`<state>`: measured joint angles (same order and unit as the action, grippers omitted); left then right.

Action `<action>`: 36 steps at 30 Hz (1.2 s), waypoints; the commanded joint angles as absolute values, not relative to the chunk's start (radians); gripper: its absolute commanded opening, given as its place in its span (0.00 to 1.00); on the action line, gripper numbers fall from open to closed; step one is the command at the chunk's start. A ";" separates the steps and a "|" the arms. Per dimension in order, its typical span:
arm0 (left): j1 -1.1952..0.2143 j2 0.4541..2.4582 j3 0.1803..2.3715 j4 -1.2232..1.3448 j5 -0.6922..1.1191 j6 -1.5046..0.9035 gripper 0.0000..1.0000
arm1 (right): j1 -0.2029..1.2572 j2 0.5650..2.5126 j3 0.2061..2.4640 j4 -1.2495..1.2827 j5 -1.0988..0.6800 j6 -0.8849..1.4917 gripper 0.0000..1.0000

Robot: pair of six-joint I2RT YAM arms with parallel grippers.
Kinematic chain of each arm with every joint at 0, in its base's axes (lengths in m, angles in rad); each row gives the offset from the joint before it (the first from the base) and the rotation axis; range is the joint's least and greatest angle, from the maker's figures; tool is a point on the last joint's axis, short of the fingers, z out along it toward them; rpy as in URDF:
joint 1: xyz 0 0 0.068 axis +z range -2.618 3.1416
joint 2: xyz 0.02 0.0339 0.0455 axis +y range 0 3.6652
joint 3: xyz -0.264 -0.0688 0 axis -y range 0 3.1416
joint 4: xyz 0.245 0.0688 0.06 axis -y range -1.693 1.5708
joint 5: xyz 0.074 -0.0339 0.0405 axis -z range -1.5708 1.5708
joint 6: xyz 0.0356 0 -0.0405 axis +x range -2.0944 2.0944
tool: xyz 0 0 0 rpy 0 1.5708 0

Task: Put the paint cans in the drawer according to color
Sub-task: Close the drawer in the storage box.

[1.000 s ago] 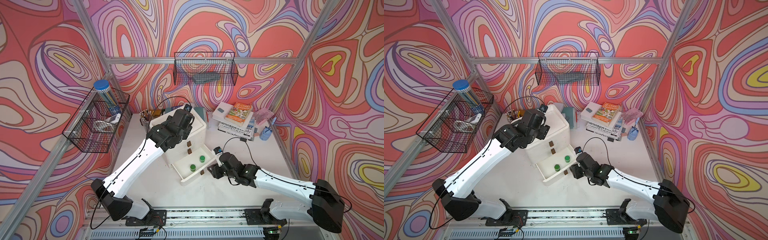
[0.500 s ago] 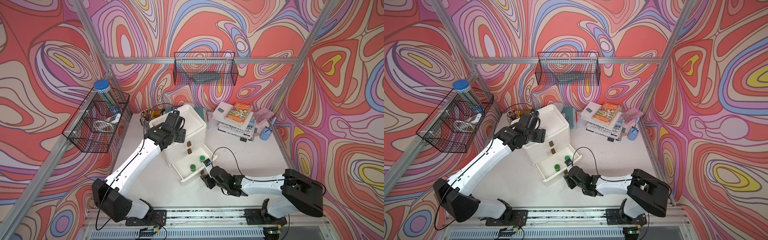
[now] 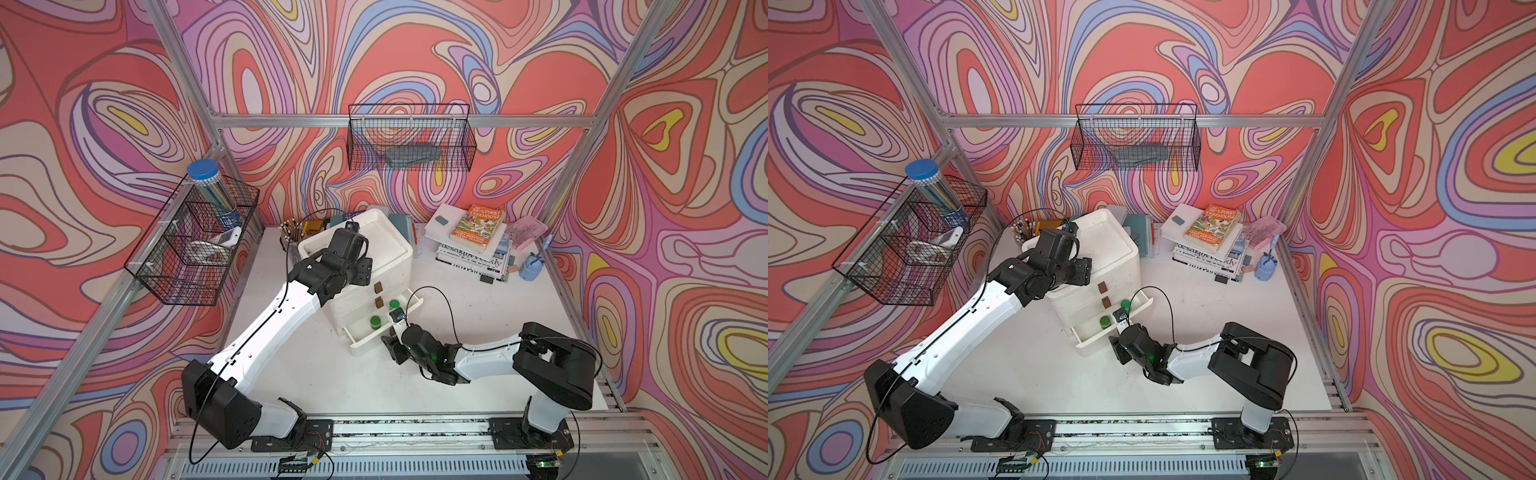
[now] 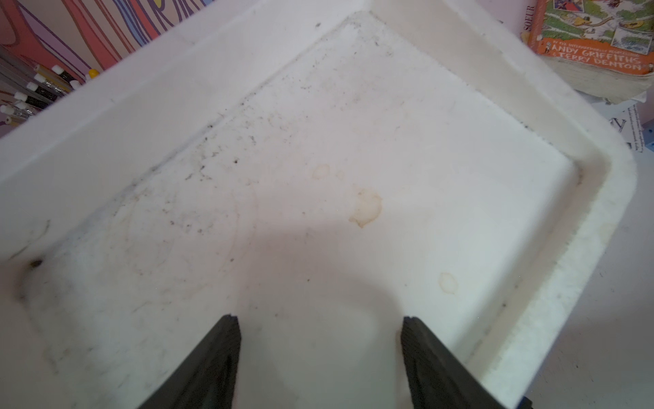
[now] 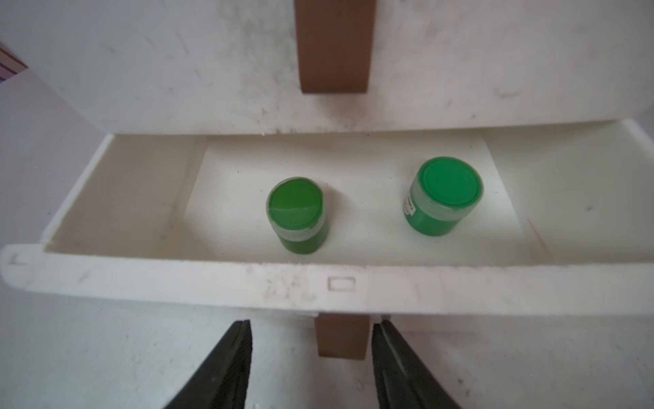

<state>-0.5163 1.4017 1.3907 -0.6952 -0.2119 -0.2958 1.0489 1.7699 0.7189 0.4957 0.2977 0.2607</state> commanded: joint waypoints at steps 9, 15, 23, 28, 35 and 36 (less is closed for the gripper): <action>-0.511 1.432 1.324 -0.798 -0.136 -0.314 0.70 | 1.016 1.938 0.832 0.713 0.344 0.261 0.57; -0.511 1.430 1.330 -0.798 -0.145 -0.311 0.70 | 0.998 2.011 0.882 0.770 0.339 0.268 0.57; -0.511 1.379 1.352 -0.760 -0.211 -0.333 0.70 | 0.992 2.014 0.864 0.803 0.342 0.291 0.57; -0.511 1.204 1.307 -0.626 -0.378 -0.360 0.75 | 0.991 1.812 0.708 0.665 0.316 0.352 0.58; -0.503 0.916 1.056 -0.545 -0.767 -0.393 0.91 | 0.931 1.345 0.621 0.023 0.466 0.492 0.68; -0.494 0.887 1.016 -0.546 -0.800 -0.406 0.95 | 0.892 1.294 0.617 -0.034 0.470 0.494 0.70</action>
<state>-0.5110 0.9279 1.1061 -0.5598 -0.5873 -0.3668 0.9565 1.3972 0.6285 0.2668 0.3813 0.4313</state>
